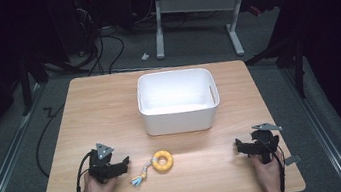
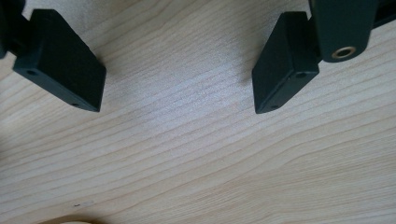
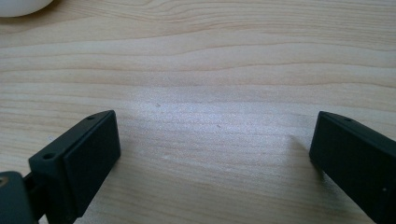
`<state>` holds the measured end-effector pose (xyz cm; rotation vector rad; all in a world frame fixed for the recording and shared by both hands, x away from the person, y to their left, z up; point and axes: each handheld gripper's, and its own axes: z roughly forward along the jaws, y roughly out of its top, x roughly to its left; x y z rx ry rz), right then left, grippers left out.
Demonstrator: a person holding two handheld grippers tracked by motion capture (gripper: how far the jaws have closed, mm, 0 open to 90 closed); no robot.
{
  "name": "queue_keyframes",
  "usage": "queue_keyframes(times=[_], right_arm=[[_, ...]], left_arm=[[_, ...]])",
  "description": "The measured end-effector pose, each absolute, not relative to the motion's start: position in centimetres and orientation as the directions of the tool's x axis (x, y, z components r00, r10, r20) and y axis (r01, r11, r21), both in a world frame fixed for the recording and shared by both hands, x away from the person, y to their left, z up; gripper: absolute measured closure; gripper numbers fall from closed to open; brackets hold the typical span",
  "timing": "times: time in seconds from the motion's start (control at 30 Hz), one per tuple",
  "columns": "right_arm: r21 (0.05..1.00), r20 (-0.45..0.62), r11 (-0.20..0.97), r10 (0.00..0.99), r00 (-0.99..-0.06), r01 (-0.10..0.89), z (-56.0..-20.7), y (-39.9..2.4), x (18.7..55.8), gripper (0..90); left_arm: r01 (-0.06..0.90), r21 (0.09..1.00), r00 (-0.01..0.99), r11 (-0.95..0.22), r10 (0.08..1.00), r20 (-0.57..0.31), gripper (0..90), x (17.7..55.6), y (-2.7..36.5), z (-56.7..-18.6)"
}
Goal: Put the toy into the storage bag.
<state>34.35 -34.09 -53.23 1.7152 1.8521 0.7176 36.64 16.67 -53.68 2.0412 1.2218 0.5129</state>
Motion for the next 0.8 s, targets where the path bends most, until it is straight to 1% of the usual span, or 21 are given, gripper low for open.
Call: queue_keyframes(times=[0.2, 0.4, 0.57, 0.7, 0.8], right_arm=[[0.681, -0.016, 0.077, 0.996, -0.09, 0.728, -53.2, -34.0, 34.4, 2.1], [0.684, -0.017, 0.092, 0.994, -0.11, 0.723, -53.2, -33.9, 34.4, 3.1], [0.687, -0.018, 0.104, 0.992, -0.126, 0.719, -53.2, -33.9, 34.4, 3.5], [0.688, -0.017, 0.105, 0.992, -0.129, 0.718, -53.2, -33.8, 34.3, 4.4], [0.689, -0.017, 0.105, 0.992, -0.129, 0.718, -53.2, -33.8, 34.3, 4.4]], left_arm=[[0.603, 0.732, 0.48, -0.316, 0.877, -0.016, 17.9, 36.6, 16.7, -53.7], [0.615, 0.719, 0.483, -0.325, 0.876, -0.017, 21.2, 36.5, 17.0, -53.4], [0.637, 0.713, 0.476, -0.294, 0.877, -0.063, 21.9, 36.4, 17.6, -53.2], [0.636, 0.714, 0.477, -0.294, 0.876, -0.064, 22.1, 36.1, 17.6, -52.7], [0.632, 0.718, 0.488, -0.292, 0.87, -0.076, 24.4, 35.9, 17.6, -52.2]])
